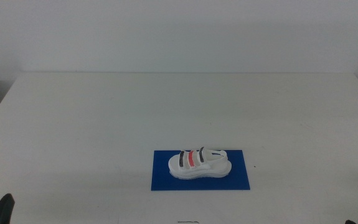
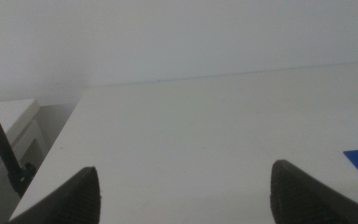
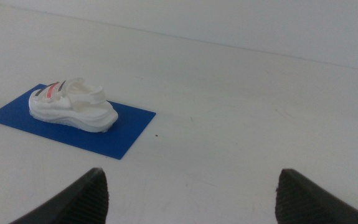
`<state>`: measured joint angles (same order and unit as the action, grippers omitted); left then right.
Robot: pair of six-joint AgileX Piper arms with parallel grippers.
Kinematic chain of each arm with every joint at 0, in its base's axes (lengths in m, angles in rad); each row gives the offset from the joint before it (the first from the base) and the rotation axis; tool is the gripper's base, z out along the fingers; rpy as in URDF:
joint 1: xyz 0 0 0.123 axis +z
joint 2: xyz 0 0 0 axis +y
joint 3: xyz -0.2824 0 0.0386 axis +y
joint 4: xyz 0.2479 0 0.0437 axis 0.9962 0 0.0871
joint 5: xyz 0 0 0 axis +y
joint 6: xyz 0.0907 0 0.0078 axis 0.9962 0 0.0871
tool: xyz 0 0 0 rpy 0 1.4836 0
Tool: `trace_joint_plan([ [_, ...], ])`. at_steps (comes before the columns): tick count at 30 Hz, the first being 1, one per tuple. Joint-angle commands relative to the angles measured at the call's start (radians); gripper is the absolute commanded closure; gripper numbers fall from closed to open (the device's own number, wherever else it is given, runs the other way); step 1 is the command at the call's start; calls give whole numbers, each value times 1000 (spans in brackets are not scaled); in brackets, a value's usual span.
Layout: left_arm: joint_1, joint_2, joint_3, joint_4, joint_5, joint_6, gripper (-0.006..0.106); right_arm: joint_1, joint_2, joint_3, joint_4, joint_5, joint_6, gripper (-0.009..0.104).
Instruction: Use one arm to grab the shoe from the table and place it on the mat.
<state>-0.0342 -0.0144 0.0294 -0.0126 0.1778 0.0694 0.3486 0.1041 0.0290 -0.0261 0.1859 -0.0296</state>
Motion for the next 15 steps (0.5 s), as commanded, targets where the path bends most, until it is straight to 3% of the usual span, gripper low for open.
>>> trace_joint_plan([
  [1, -4, -17, -3, -6, -82, -12, 7, -13, 12, -18, -6, -68, -1, 9],
  [15, -4, -17, -3, -6, -82, -12, 7, -167, 12, -18, -9, -68, -1, 9],
])
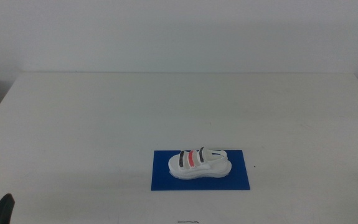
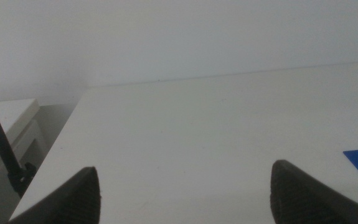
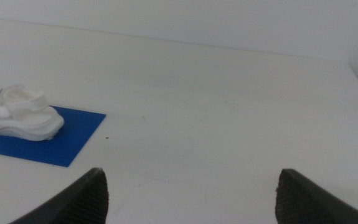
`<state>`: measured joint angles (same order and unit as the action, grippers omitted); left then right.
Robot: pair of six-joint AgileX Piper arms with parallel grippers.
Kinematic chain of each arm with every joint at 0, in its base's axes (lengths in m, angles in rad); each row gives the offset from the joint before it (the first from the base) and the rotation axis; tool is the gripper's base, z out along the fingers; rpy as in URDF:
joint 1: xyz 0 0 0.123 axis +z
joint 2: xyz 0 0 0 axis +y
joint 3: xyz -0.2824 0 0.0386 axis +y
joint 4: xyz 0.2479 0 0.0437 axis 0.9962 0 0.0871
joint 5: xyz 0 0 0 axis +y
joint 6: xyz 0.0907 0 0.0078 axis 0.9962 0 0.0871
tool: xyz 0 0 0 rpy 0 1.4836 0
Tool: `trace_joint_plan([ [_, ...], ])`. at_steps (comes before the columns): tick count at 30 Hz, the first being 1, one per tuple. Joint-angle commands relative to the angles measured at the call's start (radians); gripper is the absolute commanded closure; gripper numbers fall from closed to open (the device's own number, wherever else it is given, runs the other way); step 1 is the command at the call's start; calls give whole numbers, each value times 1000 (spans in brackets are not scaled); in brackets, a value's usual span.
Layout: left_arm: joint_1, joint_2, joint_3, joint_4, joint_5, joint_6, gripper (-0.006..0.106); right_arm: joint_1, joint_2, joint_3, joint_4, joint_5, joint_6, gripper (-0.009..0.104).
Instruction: Use one arm to grab the shoe from the table and place it on the mat.
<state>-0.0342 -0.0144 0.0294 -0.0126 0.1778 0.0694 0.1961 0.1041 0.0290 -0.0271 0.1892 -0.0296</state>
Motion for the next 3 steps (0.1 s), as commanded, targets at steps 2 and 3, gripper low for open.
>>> trace_joint_plan([
  [2, -4, -17, -3, -6, -82, -12, 7, -19, 12, -18, -8, -71, -1, 9],
  [3, -4, -17, -3, -6, -82, -12, 7, -21, 12, -18, -8, -71, -1, 9],
])
